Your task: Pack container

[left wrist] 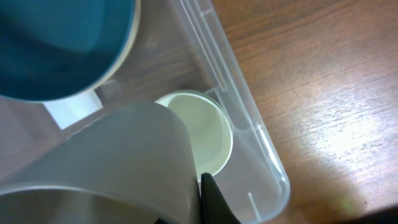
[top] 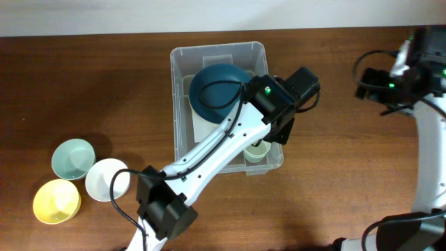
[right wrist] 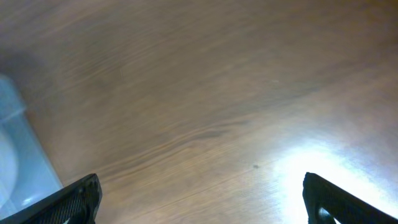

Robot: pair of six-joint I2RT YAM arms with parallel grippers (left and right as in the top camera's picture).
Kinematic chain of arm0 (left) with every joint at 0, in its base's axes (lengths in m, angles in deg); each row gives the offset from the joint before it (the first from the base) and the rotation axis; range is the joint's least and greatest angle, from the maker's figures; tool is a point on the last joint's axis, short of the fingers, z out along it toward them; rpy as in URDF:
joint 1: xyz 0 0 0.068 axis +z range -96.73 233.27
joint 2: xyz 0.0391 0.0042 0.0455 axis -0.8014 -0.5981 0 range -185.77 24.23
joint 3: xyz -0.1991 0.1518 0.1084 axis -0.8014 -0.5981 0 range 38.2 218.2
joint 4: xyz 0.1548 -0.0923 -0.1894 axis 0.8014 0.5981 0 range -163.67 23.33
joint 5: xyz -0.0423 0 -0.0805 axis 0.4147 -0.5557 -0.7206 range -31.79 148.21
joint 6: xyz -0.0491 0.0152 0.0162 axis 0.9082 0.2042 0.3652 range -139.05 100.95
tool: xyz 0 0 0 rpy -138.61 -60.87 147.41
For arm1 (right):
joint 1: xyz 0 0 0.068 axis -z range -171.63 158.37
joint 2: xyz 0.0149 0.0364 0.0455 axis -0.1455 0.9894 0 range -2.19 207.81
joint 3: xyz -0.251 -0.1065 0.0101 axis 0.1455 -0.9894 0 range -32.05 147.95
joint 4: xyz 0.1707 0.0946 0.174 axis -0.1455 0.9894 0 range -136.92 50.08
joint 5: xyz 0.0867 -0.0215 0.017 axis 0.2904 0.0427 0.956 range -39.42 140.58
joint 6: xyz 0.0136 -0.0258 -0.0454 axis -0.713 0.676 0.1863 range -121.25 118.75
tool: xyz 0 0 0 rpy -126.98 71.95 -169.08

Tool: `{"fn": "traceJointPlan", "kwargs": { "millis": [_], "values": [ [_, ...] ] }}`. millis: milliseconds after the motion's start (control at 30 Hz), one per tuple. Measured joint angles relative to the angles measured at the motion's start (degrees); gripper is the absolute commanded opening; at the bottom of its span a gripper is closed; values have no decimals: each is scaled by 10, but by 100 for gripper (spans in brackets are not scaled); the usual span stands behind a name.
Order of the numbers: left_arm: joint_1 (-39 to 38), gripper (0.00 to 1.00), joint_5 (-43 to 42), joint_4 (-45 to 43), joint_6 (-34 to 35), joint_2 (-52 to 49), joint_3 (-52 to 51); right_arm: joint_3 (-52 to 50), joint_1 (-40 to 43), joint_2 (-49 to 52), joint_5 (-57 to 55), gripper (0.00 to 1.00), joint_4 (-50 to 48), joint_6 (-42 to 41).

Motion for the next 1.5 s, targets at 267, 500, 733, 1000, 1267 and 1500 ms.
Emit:
{"fn": "traceJointPlan", "kwargs": {
  "millis": [267,500,733,1000,1267,1500],
  "values": [
    [0,1,-8,-35,1,0,-38,0,63,0,3,99,5,-22],
    [0,1,-43,-37,1,0,-38,0,63,0,5,99,5,-23],
    [0,43,-64,-32,2,0,-38,0,63,0,5,99,5,-23],
    [4,46,-52,-23,7,0,-38,0,63,0,5,99,5,-23],
    [189,66,48,109,25,125,-19,0,63,0,7,99,5,-23],
    [416,86,57,113,27,336,-191,0,63,0,9,99,8,-23]
  ]
}}
